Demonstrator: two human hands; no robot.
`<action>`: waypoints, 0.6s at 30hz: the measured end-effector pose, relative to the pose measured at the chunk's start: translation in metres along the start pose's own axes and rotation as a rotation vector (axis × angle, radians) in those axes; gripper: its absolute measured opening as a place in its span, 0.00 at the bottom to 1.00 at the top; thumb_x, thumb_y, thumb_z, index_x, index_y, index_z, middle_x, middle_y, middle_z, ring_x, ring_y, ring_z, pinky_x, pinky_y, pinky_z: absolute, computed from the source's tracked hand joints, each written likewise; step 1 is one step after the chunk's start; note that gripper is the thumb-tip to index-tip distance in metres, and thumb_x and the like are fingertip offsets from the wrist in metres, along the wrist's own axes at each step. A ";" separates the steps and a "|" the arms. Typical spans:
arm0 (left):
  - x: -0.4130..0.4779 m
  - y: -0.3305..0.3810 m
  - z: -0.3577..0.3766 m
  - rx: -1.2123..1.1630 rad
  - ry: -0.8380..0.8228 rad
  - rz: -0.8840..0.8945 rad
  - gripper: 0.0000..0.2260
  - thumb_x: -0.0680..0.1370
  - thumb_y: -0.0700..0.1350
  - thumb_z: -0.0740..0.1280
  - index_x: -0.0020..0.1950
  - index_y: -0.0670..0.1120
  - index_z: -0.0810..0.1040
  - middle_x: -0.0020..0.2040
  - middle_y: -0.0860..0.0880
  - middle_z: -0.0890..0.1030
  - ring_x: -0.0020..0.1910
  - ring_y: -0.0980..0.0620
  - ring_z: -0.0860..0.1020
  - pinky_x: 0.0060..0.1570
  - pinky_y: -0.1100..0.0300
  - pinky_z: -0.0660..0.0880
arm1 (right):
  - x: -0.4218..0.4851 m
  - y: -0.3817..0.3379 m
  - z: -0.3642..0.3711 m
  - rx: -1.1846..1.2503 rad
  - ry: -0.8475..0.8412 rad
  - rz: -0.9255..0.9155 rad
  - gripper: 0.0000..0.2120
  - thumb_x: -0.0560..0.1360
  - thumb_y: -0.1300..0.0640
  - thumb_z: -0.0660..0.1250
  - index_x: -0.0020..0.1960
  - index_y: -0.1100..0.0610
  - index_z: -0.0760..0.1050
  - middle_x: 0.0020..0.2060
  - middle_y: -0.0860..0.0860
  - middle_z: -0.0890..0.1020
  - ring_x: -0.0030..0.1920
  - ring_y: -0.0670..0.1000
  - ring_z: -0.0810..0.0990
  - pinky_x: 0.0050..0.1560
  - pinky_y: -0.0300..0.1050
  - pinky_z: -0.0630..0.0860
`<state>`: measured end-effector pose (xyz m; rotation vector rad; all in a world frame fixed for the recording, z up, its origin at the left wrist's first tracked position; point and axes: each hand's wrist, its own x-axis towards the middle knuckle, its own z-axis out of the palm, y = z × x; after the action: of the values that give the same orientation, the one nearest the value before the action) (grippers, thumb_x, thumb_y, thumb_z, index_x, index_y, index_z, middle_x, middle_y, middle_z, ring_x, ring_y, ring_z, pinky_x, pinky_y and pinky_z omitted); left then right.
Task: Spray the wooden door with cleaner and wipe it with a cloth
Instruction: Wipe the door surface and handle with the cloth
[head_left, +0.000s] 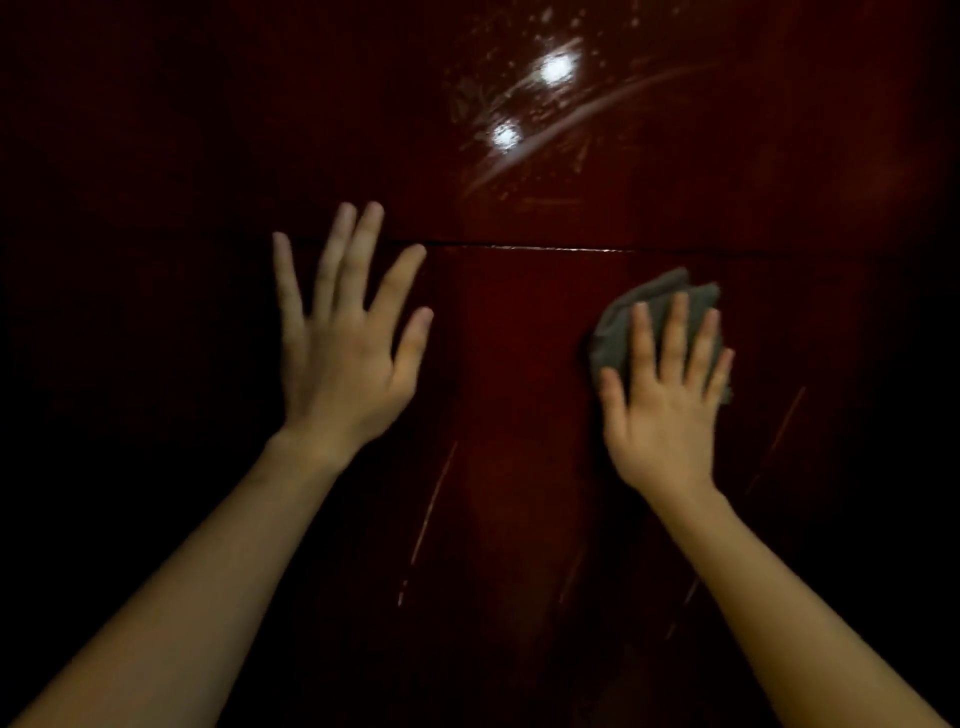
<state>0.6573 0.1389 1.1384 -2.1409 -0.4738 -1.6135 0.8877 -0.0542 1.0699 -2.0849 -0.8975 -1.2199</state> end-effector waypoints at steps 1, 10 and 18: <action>-0.002 0.013 0.006 0.029 -0.012 -0.003 0.24 0.85 0.56 0.55 0.80 0.50 0.65 0.85 0.42 0.54 0.85 0.44 0.49 0.79 0.29 0.46 | 0.001 0.017 -0.001 0.050 -0.006 0.098 0.32 0.84 0.38 0.44 0.84 0.47 0.40 0.84 0.54 0.40 0.82 0.63 0.37 0.78 0.73 0.45; 0.012 0.147 0.052 -0.025 -0.048 0.071 0.23 0.87 0.55 0.52 0.80 0.50 0.65 0.85 0.42 0.53 0.85 0.45 0.49 0.79 0.30 0.44 | -0.014 0.023 0.009 0.120 -0.016 0.092 0.32 0.85 0.39 0.43 0.83 0.47 0.37 0.83 0.55 0.36 0.82 0.63 0.34 0.79 0.70 0.39; 0.033 0.236 0.082 -0.083 -0.044 0.053 0.23 0.87 0.56 0.52 0.79 0.49 0.67 0.85 0.42 0.54 0.85 0.44 0.48 0.77 0.27 0.43 | -0.001 0.166 0.002 0.099 0.003 0.183 0.32 0.84 0.37 0.41 0.83 0.45 0.36 0.83 0.52 0.37 0.82 0.59 0.34 0.81 0.66 0.40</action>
<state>0.8528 -0.0201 1.1216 -2.2337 -0.3661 -1.5859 1.0166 -0.1556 1.0472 -2.0366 -0.7321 -1.0619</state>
